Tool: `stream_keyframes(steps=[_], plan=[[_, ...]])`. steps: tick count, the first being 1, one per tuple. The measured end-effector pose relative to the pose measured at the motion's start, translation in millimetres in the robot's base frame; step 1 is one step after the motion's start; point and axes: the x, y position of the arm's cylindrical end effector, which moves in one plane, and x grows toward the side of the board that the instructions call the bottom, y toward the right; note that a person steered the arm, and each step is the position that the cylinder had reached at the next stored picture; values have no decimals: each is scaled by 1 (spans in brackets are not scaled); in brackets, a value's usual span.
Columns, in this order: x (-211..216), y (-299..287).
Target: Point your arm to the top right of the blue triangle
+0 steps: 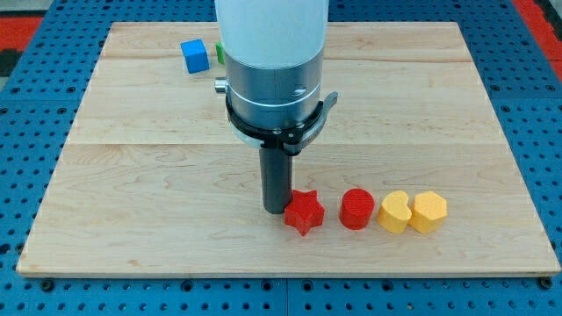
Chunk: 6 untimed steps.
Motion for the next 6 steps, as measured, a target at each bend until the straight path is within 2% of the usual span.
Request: stream_keyframes(steps=[1, 2, 3, 5, 6], plan=[[-61, -51], [-82, 8], [-149, 65], [-283, 72], [-292, 68]])
